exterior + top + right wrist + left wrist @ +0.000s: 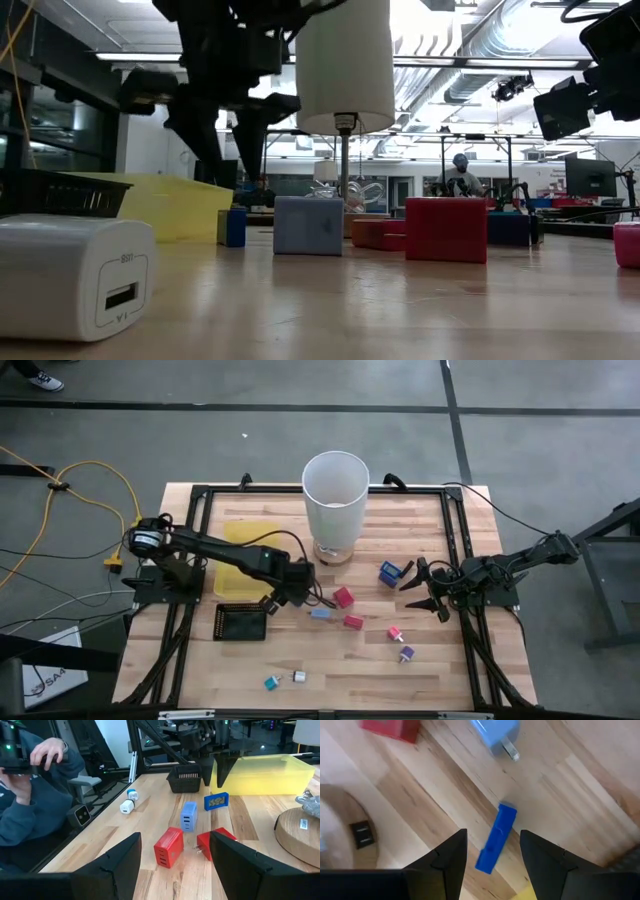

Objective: Pick & Place Office items
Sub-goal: Put the left blue digital clock into the black bin

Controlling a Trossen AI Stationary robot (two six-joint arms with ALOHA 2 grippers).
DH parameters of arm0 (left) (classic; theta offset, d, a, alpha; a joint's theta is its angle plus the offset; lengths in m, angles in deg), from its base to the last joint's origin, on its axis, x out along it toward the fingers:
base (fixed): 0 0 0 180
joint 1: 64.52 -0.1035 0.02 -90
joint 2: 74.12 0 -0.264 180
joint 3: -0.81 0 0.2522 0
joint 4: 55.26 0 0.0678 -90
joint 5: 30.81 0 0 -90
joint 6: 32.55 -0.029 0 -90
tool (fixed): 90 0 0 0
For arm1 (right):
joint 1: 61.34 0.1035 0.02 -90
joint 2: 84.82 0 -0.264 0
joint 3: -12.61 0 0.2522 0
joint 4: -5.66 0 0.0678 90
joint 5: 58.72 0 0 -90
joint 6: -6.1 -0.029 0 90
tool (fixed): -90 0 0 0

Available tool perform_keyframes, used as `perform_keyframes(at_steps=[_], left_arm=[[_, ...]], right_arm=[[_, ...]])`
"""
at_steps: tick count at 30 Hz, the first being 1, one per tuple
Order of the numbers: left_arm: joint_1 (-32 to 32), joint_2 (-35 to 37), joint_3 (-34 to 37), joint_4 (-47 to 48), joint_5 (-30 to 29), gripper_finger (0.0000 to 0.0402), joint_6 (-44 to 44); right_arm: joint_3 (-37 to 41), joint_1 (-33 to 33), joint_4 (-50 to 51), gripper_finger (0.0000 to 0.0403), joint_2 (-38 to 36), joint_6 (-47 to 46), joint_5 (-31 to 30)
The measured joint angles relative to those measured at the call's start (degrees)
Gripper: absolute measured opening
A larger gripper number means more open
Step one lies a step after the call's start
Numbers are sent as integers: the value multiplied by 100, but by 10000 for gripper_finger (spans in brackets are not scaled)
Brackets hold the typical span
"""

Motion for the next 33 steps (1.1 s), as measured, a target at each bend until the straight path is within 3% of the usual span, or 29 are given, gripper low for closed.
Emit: perform_keyframes(at_steps=[11,33], left_arm=[[0,-578,2,-126,48,175,-146],[192,-596,2,-203,52,173,-364]], right_arm=[[0,-1,-3,222,-1,0,1],[0,0,-3,222,0,0,2]])
